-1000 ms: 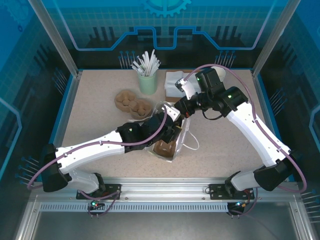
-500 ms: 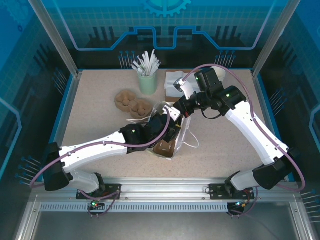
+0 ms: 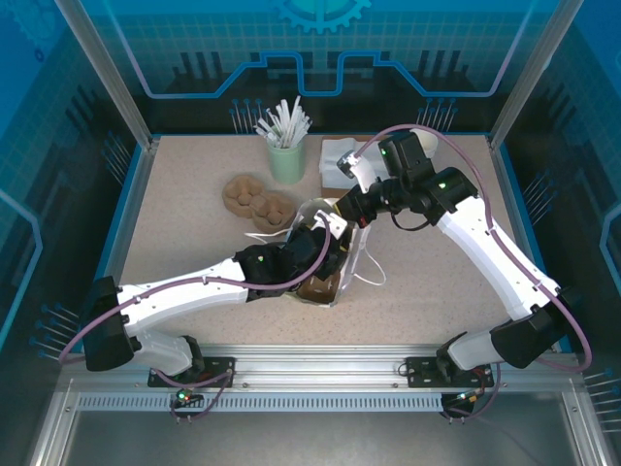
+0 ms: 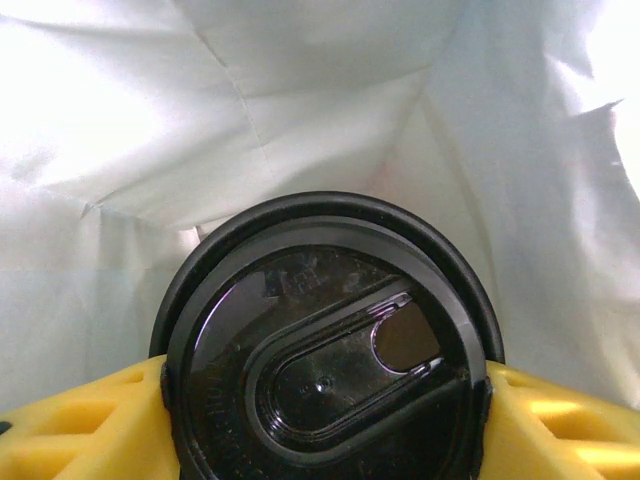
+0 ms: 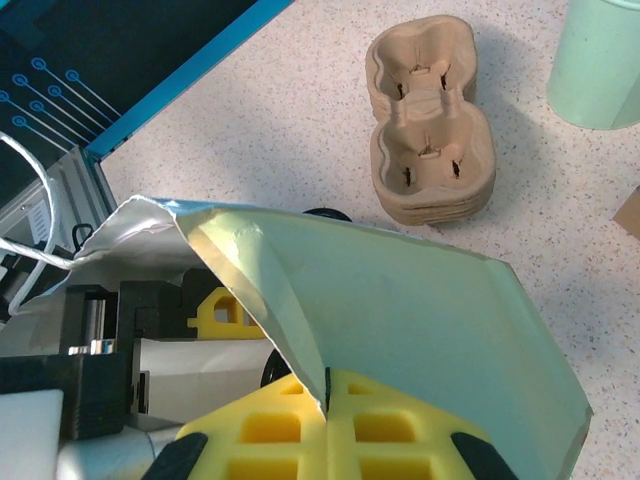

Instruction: Pack the takeout coffee

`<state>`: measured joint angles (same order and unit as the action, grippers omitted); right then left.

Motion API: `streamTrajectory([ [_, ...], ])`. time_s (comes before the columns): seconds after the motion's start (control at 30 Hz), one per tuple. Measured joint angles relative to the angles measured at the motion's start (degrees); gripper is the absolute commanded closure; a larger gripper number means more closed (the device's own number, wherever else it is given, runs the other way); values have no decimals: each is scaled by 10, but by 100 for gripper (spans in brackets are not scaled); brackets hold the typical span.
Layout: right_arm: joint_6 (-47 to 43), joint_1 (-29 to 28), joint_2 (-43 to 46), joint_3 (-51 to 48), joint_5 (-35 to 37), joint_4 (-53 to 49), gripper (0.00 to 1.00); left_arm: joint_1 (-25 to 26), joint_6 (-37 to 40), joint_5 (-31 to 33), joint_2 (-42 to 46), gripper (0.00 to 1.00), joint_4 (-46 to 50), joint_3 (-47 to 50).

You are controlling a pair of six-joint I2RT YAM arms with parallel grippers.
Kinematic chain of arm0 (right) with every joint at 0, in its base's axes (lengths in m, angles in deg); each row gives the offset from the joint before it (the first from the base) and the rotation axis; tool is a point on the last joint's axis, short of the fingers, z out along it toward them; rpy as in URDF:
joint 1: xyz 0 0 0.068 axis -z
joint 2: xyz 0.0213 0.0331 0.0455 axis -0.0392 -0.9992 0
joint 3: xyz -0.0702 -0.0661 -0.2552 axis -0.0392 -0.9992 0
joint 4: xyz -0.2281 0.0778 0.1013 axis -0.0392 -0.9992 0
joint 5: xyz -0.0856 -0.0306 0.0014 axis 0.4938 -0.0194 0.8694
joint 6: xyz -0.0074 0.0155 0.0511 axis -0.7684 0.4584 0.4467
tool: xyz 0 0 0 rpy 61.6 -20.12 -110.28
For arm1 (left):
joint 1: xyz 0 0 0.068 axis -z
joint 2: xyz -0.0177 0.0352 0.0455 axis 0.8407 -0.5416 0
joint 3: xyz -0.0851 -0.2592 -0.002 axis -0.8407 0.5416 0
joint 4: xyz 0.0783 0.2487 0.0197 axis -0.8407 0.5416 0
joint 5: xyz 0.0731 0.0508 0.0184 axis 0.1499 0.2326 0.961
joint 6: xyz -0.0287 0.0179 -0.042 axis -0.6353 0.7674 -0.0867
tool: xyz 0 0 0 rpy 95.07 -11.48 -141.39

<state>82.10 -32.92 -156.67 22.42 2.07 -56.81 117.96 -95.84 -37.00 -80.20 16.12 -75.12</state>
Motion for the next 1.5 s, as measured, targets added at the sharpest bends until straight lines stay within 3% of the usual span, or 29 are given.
streamTrajectory([
  [1.5, 41, 2, 30, -41, -25, 50, 100, -6, -23, 19, 1, 35, -53, 40],
])
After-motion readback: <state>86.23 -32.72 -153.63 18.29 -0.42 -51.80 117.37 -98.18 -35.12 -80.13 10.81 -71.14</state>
